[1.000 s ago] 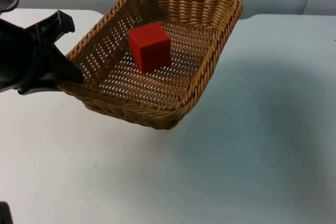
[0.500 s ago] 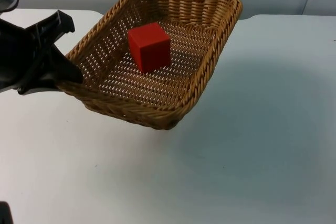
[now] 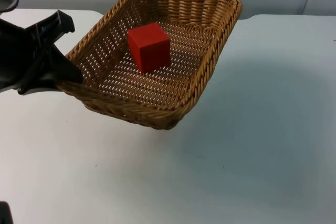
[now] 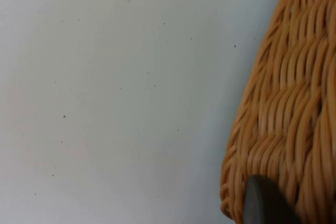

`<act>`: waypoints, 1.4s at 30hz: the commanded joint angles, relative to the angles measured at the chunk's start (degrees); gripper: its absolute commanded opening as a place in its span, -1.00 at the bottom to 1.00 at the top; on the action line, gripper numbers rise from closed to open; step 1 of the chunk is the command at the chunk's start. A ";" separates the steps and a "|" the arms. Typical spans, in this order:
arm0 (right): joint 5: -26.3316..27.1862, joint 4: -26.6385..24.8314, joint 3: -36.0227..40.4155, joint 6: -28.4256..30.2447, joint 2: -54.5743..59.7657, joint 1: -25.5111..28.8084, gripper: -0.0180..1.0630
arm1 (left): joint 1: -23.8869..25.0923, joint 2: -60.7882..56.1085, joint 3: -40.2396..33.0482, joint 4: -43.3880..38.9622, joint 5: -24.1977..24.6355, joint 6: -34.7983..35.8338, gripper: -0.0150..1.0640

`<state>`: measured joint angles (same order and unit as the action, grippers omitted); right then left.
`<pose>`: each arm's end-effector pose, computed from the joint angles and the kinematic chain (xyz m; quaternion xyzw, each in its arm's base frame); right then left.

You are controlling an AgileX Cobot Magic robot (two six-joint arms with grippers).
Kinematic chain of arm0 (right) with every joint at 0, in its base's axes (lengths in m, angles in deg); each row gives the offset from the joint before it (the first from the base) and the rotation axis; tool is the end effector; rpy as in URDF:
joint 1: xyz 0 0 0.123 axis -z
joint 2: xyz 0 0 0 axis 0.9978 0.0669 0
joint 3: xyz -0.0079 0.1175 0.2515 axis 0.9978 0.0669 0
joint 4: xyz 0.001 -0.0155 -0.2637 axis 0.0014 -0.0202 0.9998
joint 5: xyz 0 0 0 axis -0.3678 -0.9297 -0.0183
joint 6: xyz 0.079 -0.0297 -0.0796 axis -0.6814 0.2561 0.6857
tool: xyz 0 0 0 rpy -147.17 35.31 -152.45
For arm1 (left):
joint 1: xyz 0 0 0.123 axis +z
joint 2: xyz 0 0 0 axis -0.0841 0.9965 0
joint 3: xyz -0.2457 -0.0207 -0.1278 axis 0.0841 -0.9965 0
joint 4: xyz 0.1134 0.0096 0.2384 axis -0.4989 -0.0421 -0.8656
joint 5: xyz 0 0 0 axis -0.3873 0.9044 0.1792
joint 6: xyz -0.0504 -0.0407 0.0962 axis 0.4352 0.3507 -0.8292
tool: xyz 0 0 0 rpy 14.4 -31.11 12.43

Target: Pick up the basket with the left hand and place the cube into the basket with the right hand.

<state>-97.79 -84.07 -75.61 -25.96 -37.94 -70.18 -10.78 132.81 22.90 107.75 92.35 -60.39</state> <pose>0.0931 0.0044 0.3184 0.0477 0.8447 0.0358 0.5319 0.3123 -0.0933 0.1246 -0.0996 0.9090 -0.3390 0.2212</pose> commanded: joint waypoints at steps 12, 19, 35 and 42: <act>0.52 -0.83 0.21 0.56 -0.07 -0.19 -0.97 | 0.13 -0.79 0.07 1.77 1.55 0.20 -0.97; 0.33 -4.30 0.21 0.56 -0.17 -0.19 -0.97 | 0.13 -0.79 0.07 8.54 2.45 -2.31 -0.97; -1.18 -4.50 0.21 0.56 -0.17 -0.19 -0.97 | -0.53 15.77 3.37 9.06 -0.62 -15.14 -0.69; -1.74 -4.50 0.21 0.78 -0.17 -0.19 -0.97 | -0.53 19.58 8.55 7.94 0.86 -14.88 0.36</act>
<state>-99.43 -88.23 -75.61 -25.82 -37.94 -70.18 -10.84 152.35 30.85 115.29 92.27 -75.09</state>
